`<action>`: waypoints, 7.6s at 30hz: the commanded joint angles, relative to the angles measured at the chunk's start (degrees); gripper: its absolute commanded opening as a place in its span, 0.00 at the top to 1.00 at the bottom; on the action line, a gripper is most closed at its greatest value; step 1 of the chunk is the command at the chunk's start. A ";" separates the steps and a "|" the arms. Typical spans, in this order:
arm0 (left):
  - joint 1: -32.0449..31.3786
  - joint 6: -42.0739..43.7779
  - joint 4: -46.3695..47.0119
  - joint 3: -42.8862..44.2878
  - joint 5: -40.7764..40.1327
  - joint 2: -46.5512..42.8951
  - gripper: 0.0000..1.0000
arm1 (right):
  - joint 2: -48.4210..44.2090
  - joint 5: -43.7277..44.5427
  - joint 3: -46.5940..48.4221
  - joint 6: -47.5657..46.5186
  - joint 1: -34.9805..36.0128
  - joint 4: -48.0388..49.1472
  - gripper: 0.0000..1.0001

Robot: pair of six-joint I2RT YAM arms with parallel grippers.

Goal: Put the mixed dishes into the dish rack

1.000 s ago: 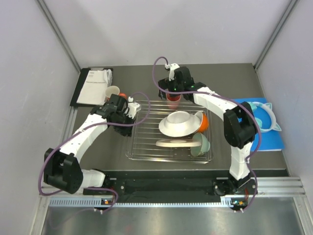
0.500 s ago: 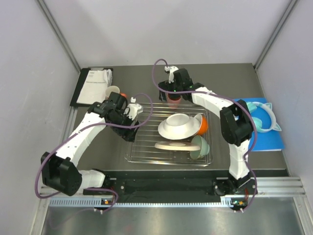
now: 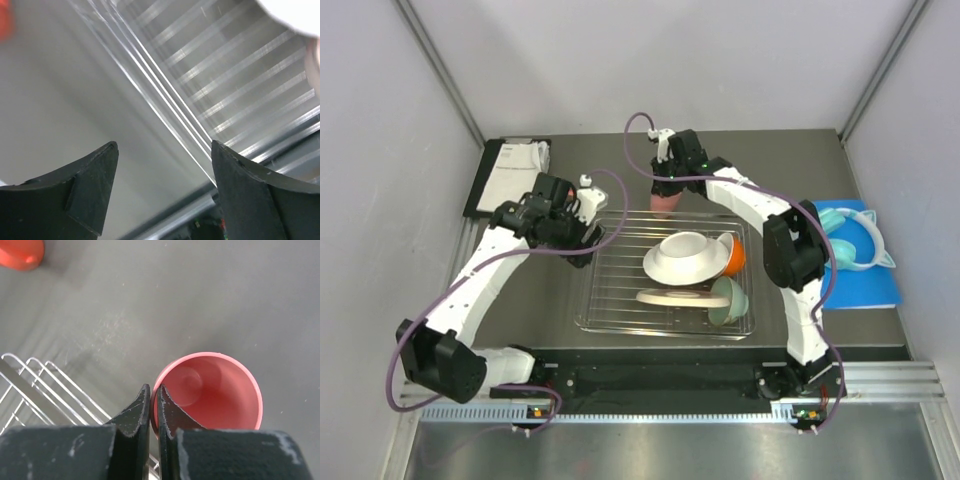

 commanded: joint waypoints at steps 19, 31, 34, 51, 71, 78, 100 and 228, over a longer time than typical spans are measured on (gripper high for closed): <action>29.48 -37.82 19.88 24.22 47.85 8.81 0.01 | -25.34 -38.65 -24.06 61.49 -6.48 65.77 1.00; 28.71 -97.37 91.65 2.60 65.57 8.73 0.01 | -17.79 -31.01 -27.88 91.16 -4.28 101.00 1.00; 26.25 -89.11 81.56 3.30 64.78 7.15 0.01 | -16.21 -30.31 -27.09 91.25 -3.93 100.91 1.00; 14.47 -59.74 54.00 7.61 54.23 6.35 0.01 | -12.69 -28.37 -25.68 92.92 -1.56 103.28 1.00; 14.64 -41.94 33.82 16.47 49.66 6.97 1.00 | -12.16 -33.72 -28.40 92.48 -0.85 101.88 0.59; 15.00 -16.87 0.24 35.18 38.59 9.60 1.00 | -22.69 -41.64 -39.56 84.85 -13.92 90.32 0.00; -6.97 0.65 -14.73 27.29 0.09 31.22 1.00 | -45.64 -38.65 -42.03 47.92 -27.57 45.89 0.00; 17.81 -4.35 9.19 31.85 7.18 14.48 1.00 | -49.68 -25.01 -39.04 32.52 -12.46 27.60 0.00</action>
